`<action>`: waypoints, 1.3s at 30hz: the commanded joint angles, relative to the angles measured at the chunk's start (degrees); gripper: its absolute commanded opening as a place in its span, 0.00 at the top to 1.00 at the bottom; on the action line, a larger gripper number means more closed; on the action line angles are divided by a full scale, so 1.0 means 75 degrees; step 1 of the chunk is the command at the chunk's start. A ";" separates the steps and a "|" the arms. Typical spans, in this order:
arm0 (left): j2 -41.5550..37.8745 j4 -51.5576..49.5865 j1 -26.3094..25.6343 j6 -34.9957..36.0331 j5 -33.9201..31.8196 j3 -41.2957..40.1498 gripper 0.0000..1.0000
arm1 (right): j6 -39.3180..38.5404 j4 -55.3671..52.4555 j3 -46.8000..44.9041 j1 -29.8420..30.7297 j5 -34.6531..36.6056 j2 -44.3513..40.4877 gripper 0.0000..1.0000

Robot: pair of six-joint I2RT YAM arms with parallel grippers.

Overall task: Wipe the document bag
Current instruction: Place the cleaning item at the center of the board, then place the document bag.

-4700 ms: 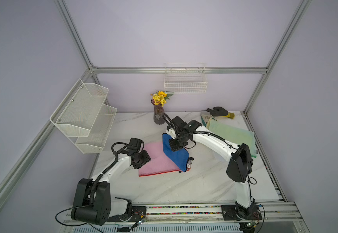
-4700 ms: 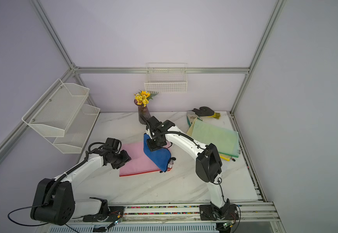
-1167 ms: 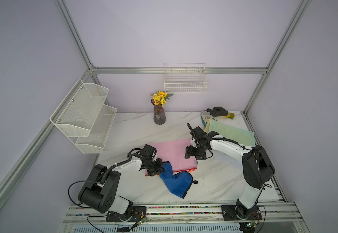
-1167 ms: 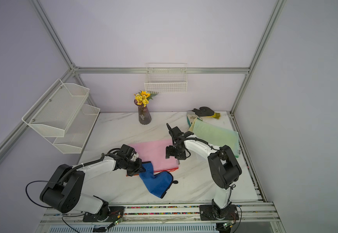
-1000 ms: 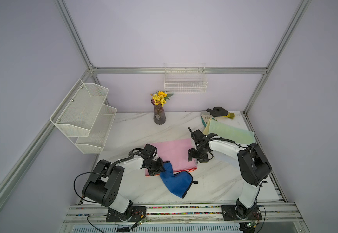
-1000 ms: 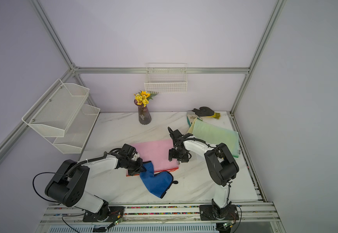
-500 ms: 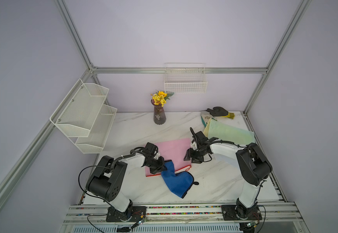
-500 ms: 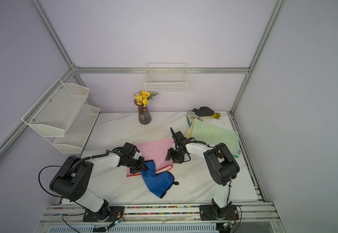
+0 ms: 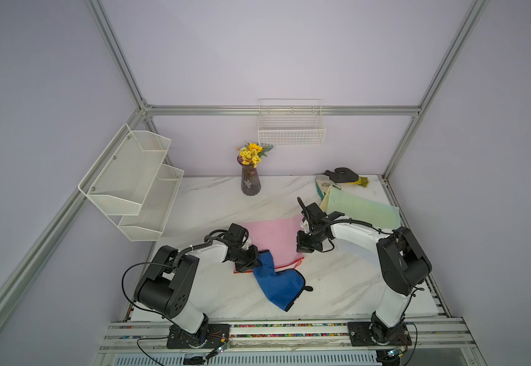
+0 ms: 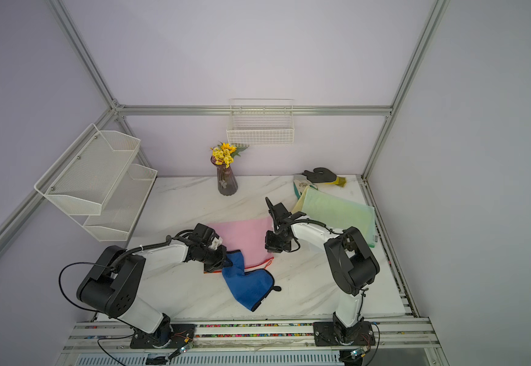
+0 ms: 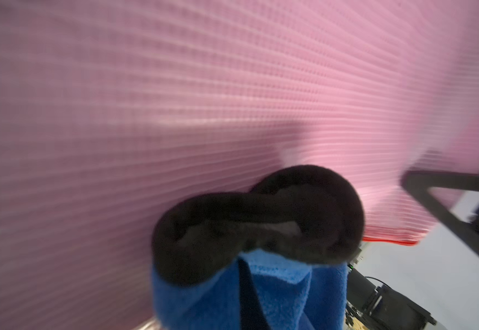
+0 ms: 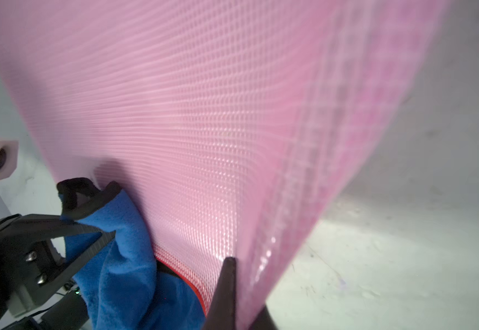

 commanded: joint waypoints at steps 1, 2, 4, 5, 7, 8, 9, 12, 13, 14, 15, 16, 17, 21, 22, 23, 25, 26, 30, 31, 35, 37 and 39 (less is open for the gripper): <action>-0.0579 -0.0906 0.0091 0.0103 -0.1016 0.0108 1.00 | -0.0506 -0.1476 0.1098 -0.0330 0.1623 -0.0628 1.00; -0.0642 -0.1082 0.0108 0.0174 -0.1096 0.0163 1.00 | -0.0618 -0.1859 0.1464 -0.0457 0.1984 -0.0639 1.00; -0.0680 -0.1344 0.0126 0.0285 -0.1186 0.0170 1.00 | -0.0808 -0.2514 0.2045 -0.0732 0.2671 -0.0621 1.00; -0.0674 -0.1443 0.0155 0.0323 -0.1214 0.0137 1.00 | -0.0930 -0.2779 0.2249 -0.0928 0.2970 -0.0604 1.00; -0.0742 -0.1441 0.0214 0.0350 -0.1180 0.0001 1.00 | -0.1094 -0.3126 0.2358 -0.1414 0.3494 -0.0667 1.00; -0.0778 -0.1397 0.0232 0.0350 -0.1154 -0.0067 1.00 | -0.1187 -0.3164 0.2321 -0.1712 0.3653 -0.0728 1.00; -0.0779 -0.1382 0.0254 0.0361 -0.1131 -0.0077 1.00 | -0.1220 -0.3162 0.2245 -0.1973 0.3740 -0.0749 1.00; -0.0645 -0.1399 0.0275 0.0483 -0.1045 0.0033 1.00 | -0.1394 -0.3156 0.1926 -0.2881 0.4266 -0.0643 1.00; -0.0573 -0.1411 0.0279 0.0537 -0.0986 0.0118 1.00 | -0.1512 -0.3147 0.1825 -0.3138 0.4422 -0.0516 1.00; -0.0468 -0.1457 0.0279 0.0619 -0.0963 0.0223 1.00 | -0.1602 -0.3148 0.1773 -0.3430 0.4586 -0.0383 1.00; -0.0393 -0.1508 0.0279 0.0690 -0.0954 0.0331 1.00 | -0.1697 -0.3127 0.1733 -0.3620 0.4739 -0.0280 1.00; -0.0308 -0.1558 0.0283 0.0760 -0.0963 0.0452 1.00 | -0.1797 -0.3006 0.1647 -0.3828 0.4924 -0.0170 1.00; -0.0242 -0.1583 0.0302 0.0830 -0.0975 0.0556 1.00 | -0.1876 -0.2910 0.1599 -0.4037 0.5021 -0.0042 1.00; 0.0013 -0.1580 0.0355 0.1001 -0.0906 0.0879 1.00 | -0.2061 -0.2605 0.1587 -0.4530 0.5489 0.0475 1.00; 0.0081 -0.1571 0.0358 0.1035 -0.0884 0.0926 1.00 | -0.2137 -0.2506 0.1605 -0.4563 0.5608 0.0602 1.00; 0.0137 -0.1557 0.0361 0.1056 -0.0855 0.0970 1.00 | -0.2219 -0.2443 0.1649 -0.4596 0.5706 0.0739 1.00; 0.0207 -0.1491 0.0369 0.1066 -0.0823 0.0989 1.00 | -0.2377 -0.2443 0.1798 -0.4618 0.5848 0.0990 1.00; 0.0205 -0.1449 0.0373 0.1060 -0.0810 0.0983 1.00 | -0.2458 -0.2451 0.1865 -0.4626 0.5917 0.1115 1.00; 0.0205 -0.1236 0.0385 0.0996 -0.0805 0.0919 1.00 | -0.2693 -0.2318 0.1958 -0.4671 0.6265 0.1368 1.00; 0.0205 -0.1207 0.0385 0.0973 -0.0831 0.0919 0.98 | -0.2766 -0.2261 0.1968 -0.4677 0.6335 0.1396 1.00; 0.0194 -0.1099 0.0416 0.0896 -0.0979 0.0971 0.93 | -0.2890 -0.2219 0.2062 -0.4723 0.6580 0.1506 0.95; 0.0191 -0.1048 0.0488 0.0812 -0.1009 0.0954 0.69 | -0.2920 -0.2210 0.2065 -0.4729 0.6479 0.1434 0.55; 0.0092 -0.1057 0.0542 0.0741 -0.1154 0.0967 0.38 | -0.2824 -0.2206 0.2059 -0.4729 0.6295 0.1284 0.18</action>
